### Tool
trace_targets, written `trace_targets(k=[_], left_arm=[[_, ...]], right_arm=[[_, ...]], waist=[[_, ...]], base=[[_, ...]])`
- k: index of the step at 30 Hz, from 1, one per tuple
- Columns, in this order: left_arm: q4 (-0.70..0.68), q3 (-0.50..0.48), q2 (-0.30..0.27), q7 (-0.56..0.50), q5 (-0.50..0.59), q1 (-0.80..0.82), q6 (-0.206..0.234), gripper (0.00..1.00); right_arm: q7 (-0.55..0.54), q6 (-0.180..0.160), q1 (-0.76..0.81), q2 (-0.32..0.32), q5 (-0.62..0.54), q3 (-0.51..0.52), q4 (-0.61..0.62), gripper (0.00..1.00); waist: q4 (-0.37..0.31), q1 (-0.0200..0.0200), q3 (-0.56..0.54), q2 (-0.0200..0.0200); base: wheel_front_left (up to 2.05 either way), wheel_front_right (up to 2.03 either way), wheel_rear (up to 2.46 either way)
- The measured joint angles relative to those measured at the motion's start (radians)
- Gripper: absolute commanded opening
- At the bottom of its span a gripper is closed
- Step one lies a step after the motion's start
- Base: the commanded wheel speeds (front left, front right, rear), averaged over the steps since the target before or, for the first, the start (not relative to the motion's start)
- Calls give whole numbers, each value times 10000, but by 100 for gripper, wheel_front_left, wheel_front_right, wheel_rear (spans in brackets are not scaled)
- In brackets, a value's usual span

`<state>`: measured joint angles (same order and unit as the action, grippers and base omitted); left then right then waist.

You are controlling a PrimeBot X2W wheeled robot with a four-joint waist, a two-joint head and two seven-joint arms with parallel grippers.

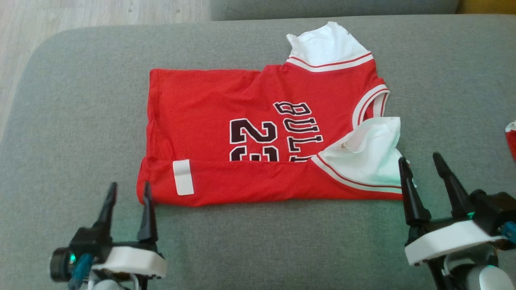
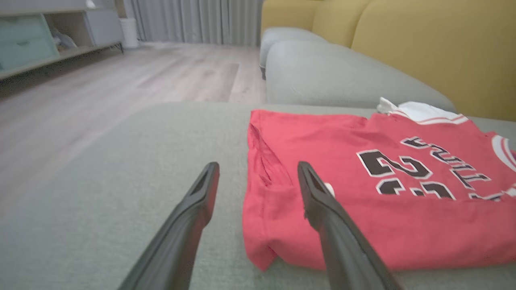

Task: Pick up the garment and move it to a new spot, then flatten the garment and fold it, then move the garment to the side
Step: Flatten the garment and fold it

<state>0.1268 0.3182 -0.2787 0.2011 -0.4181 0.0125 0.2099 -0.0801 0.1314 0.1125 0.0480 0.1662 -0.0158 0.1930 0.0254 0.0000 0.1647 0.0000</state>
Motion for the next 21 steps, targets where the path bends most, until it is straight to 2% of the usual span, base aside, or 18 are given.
trace_targets(k=[8, 15, 17, 18, 19, 20, 21], left_arm=[[2109, 568, 184, -1225, -830, 1096, -1229, 100], [3515, 637, 324, -2341, -1624, 2071, -1973, 100], [3710, 587, 324, -2859, -2010, 2328, -2201, 100], [3762, 569, 318, -3028, -2077, 2443, -2272, 93], [3810, 500, 334, -3262, -2286, 2551, -2452, 42], [3833, 464, 309, -3398, -2395, 2624, -2533, 0], [3870, 454, 301, -3503, -2428, 2697, -2596, 0]], right_arm=[[-625, -2, 6, 313, 190, 591, -1632, 100], [-1369, -2, -492, 512, 585, 575, -2798, 100], [-1944, 0, -787, 554, 690, 522, -3189, 100], [-2077, -2, -884, 550, 807, 502, -3331, 100], [-2268, 0, -952, 545, 897, 466, -3413, 100], [-2497, -2, -1035, 545, 963, 428, -3490, 100], [-2583, -2, -1102, 543, 1022, 385, -3488, 100]], waist=[[205, 1, 331, 0], [156, 1, 601, 0], [119, 0, 648, 0], [105, 0, 669, 0], [92, 0, 687, 0], [79, 0, 700, 0], [71, 0, 714, 0]], base=[[0, 0, 0], [0, 0, 0], [0, 0, 0], [0, 0, 0], [0, 0, 0], [0, 0, 0], [0, 0, 0]])
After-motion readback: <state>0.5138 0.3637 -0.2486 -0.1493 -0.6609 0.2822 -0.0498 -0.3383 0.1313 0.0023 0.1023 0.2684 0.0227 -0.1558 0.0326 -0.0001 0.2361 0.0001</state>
